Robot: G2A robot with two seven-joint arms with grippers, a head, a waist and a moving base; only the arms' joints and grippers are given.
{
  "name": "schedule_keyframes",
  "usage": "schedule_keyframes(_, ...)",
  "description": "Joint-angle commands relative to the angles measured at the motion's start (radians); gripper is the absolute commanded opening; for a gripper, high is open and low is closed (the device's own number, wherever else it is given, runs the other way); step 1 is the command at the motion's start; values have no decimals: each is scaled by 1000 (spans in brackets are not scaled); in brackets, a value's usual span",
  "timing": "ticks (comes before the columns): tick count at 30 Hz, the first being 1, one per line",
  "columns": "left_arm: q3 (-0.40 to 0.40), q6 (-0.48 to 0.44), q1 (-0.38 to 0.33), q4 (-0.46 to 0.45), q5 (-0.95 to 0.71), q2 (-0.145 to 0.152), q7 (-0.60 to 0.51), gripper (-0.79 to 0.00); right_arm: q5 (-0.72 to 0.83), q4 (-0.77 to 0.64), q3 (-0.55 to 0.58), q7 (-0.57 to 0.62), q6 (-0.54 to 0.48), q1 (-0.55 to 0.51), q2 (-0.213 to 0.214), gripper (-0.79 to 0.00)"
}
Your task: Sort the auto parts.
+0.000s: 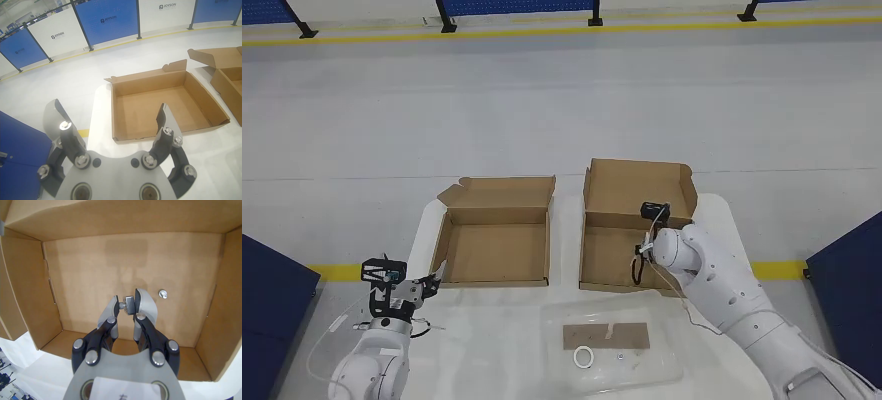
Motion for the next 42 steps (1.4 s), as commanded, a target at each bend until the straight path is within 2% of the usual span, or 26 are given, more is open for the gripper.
schedule_keyframes(1,0,0,0,0,0,0,0,0,-1,14,-4,-1,-2,5,-4,-785)
schedule_keyframes(10,0,0,0,0,0,0,0,0,6,97,-25,-8,-20,39,-31,-782)
schedule_keyframes(11,0,0,0,0,0,0,0,0,7,105,-26,-8,-22,43,-34,-739)
schedule_keyframes(13,0,0,0,0,0,0,0,0,6,118,-30,-10,-26,50,-40,-582)
schedule_keyframes(14,0,0,0,0,0,0,0,0,6,123,-31,-12,-27,53,-42,-545)
schedule_keyframes(18,0,0,0,0,0,0,0,0,9,134,-29,-23,-29,61,-50,-480)
schedule_keyframes(20,0,0,0,0,0,0,0,0,8,134,-26,-28,-31,60,-52,-394)
schedule_keyframes(21,0,0,0,0,0,0,0,0,6,133,-25,-30,-31,60,-53,-320)
schedule_keyframes(22,0,0,0,0,0,0,0,0,4,131,-23,-30,-31,59,-53,-200)
schedule_keyframes(24,0,0,0,0,0,0,0,0,-1,122,-17,-32,-30,56,-53,-139)
schedule_keyframes(27,0,0,0,0,0,0,0,0,-7,97,-2,-38,-29,47,-51,-108)
schedule_keyframes(29,0,0,0,0,0,0,0,0,-14,65,12,-36,-29,34,-47,0)
schedule_keyframes(37,0,0,0,0,0,0,0,0,-18,-115,104,-20,-54,-46,-17,0)
schedule_keyframes(42,0,0,0,0,0,0,0,0,-18,-115,104,-20,-54,-46,-17,0)
